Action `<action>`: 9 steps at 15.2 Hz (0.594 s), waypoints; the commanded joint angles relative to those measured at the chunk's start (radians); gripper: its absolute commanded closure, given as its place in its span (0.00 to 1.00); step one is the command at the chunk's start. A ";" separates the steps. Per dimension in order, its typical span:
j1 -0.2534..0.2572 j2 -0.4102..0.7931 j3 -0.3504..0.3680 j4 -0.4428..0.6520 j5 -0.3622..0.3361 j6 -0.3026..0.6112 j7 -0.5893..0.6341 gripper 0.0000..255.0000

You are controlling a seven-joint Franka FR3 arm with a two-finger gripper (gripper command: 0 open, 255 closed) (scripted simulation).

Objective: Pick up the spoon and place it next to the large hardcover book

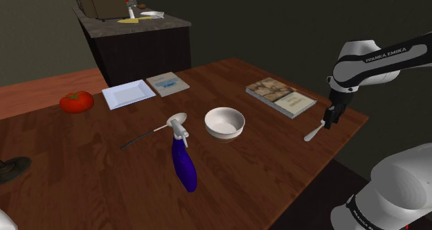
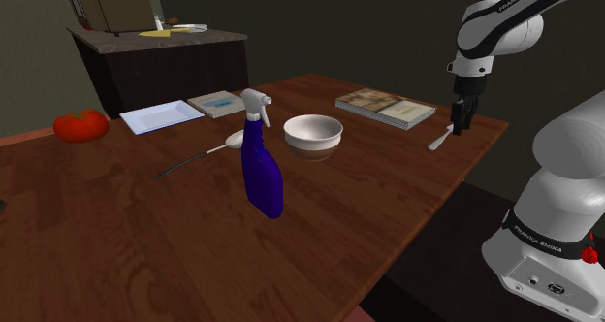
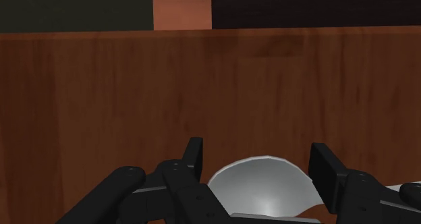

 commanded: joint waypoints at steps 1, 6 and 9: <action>0.000 0.000 0.000 0.000 0.000 0.000 0.000 1.00; 0.000 0.000 0.000 0.000 0.000 0.000 0.000 0.00; 0.004 -0.033 0.014 0.048 0.011 -0.080 -0.001 0.00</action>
